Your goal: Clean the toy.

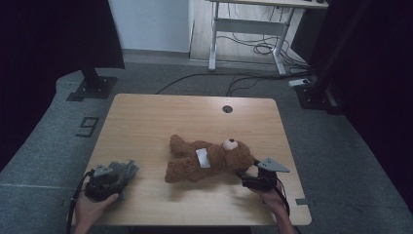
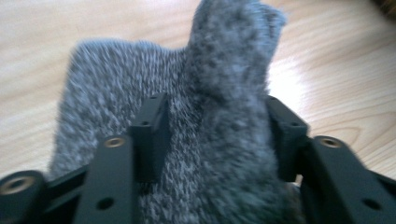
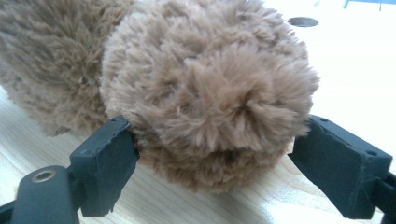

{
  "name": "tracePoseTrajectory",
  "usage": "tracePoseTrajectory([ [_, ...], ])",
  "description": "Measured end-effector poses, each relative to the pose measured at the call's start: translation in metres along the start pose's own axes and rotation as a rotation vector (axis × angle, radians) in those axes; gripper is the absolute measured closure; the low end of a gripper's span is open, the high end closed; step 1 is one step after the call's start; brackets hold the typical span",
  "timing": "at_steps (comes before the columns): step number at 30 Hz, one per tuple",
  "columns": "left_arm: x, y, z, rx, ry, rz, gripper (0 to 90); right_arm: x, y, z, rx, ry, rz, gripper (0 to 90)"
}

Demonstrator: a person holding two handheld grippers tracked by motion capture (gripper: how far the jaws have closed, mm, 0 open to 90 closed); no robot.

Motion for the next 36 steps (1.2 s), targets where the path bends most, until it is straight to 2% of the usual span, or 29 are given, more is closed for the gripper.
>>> tracePoseTrajectory([
  [3, -0.002, 0.007, 0.002, 0.015, 0.006, 0.010, 40.8, 0.000, 0.000, 0.000, -0.001, -0.001, -0.001, 14.5],
  [6, -0.005, 0.005, 0.001, 0.004, 0.021, 0.027, 34.9, 0.000, 0.000, 0.000, -0.006, -0.005, 0.006, 14.7],
  [10, -0.010, -0.009, -0.001, -0.021, 0.049, 0.074, 26.8, 0.000, -0.004, -0.002, -0.024, -0.002, 0.000, 14.7],
  [13, -0.014, -0.020, -0.001, -0.038, 0.069, 0.092, 20.8, 0.002, -0.007, -0.003, -0.033, -0.005, -0.012, 14.2],
  [17, -0.016, -0.032, -0.005, -0.078, 0.060, 0.095, 19.8, 0.002, -0.012, -0.004, -0.051, -0.002, -0.009, 14.1],
  [21, -0.023, -0.041, -0.015, -0.122, 0.051, 0.118, 20.0, 0.002, -0.015, -0.004, -0.058, -0.002, -0.011, 14.1],
  [29, -0.054, -0.049, -0.040, -0.189, 0.077, 0.149, 22.5, 0.004, -0.017, -0.005, -0.064, -0.004, -0.011, 14.0],
  [36, -0.087, -0.039, -0.058, -0.210, 0.120, 0.186, 24.8, 0.007, -0.021, -0.004, -0.073, -0.008, -0.013, 14.1],
])
Point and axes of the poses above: each handheld gripper's, and its own axes: y roughly forward along the jaws, z roughly out of its underside, x roughly to its left, the point moved 9 cm from there along y, roughly forward along the jaws, and after that the axes turned 12 degrees about x, right-handed, at the moved point
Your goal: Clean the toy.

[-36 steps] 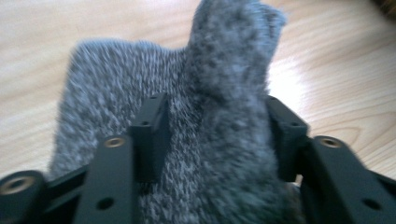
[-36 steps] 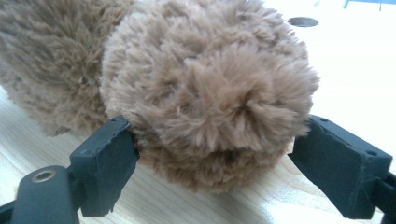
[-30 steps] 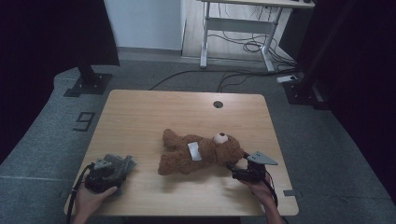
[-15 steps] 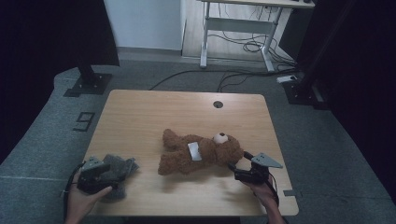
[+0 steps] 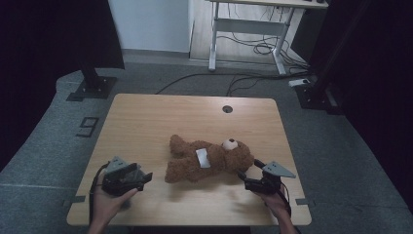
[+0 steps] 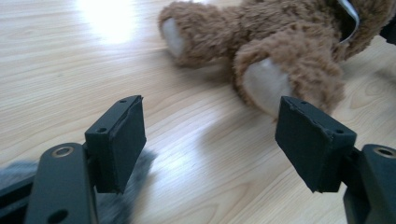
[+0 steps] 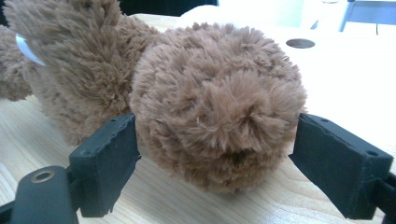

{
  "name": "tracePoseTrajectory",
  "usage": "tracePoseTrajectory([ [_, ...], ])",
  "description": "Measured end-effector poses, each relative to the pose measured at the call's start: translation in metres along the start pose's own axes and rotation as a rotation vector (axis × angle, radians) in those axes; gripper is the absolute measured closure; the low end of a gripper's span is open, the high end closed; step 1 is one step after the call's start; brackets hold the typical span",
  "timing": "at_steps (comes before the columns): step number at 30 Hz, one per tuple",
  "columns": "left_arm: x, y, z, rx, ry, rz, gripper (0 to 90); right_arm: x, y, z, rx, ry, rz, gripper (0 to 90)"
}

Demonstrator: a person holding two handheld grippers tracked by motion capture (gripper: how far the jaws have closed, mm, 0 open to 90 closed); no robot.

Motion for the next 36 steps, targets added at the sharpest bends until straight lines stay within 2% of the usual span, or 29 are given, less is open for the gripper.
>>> tracePoseTrajectory([
  [8, -0.017, 0.017, -0.009, -0.019, 0.024, 0.020, 26.8, 0.003, -0.004, 0.003, -0.001, -0.006, -0.001, 14.1],
  [12, -0.021, 0.021, -0.007, -0.035, 0.032, 0.023, 27.8, 0.006, -0.007, 0.007, 0.004, -0.015, -0.003, 14.3],
  [19, -0.021, 0.021, 0.004, -0.037, 0.013, 0.033, 28.7, 0.012, -0.013, 0.018, 0.015, -0.018, -0.003, 15.0],
  [22, -0.023, 0.024, 0.011, -0.021, 0.013, 0.035, 28.9, 0.013, -0.013, 0.025, 0.039, -0.034, 0.005, 15.0],
  [26, -0.025, 0.027, 0.018, -0.012, 0.017, 0.047, 28.9, 0.014, -0.016, 0.029, 0.043, -0.028, -0.001, 15.5],
  [33, -0.031, 0.031, 0.030, 0.002, 0.033, 0.050, 29.1, 0.016, -0.024, 0.047, 0.064, -0.002, -0.006, 15.9],
  [36, -0.035, 0.033, 0.037, 0.009, 0.024, 0.063, 29.3, 0.020, -0.027, 0.056, 0.084, 0.005, -0.012, 16.2],
])
Point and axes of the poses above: each handheld gripper's, and its own axes: y roughly forward along the jaws, z roughly out of its underside, x roughly to its left, the point moved 9 cm from there along y, roughly forward along the jaws, and after that the axes turned 12 degrees about x, right-handed, at the moved point
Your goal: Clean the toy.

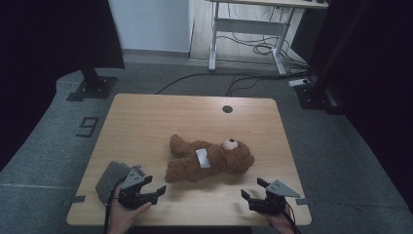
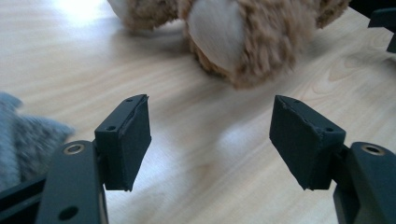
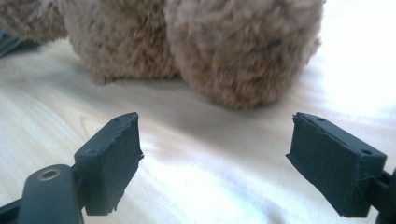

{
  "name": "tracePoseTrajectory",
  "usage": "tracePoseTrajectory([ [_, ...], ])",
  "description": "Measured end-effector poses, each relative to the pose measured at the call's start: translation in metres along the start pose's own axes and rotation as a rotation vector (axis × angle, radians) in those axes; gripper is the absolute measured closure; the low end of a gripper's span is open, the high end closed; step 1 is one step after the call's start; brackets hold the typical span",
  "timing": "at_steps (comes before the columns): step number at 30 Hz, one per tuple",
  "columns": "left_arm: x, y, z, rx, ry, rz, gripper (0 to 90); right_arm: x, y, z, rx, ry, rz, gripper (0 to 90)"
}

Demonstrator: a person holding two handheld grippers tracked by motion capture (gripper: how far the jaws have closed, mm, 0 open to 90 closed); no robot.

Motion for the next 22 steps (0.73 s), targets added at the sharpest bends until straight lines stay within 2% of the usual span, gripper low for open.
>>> tracePoseTrajectory([
  [4, -0.007, 0.007, 0.011, 0.025, 0.007, 0.012, 29.4, 0.003, 0.003, 0.007, 0.037, 0.002, 0.006, 16.5],
  [12, -0.015, 0.020, 0.015, 0.059, 0.026, 0.025, 29.4, 0.006, 0.007, 0.007, 0.062, -0.003, -0.004, 16.8],
  [22, -0.014, 0.019, 0.014, 0.058, 0.023, 0.030, 29.4, 0.006, 0.007, 0.008, 0.071, -0.023, 0.006, 16.7],
])
Point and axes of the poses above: each handheld gripper's, and its own axes: y roughly forward along the jaws, z roughly out of its underside, x roughly to its left, the point moved 9 cm from there along y, roughly forward along the jaws, and after that the axes turned 12 degrees about x, right-handed, at the moved point
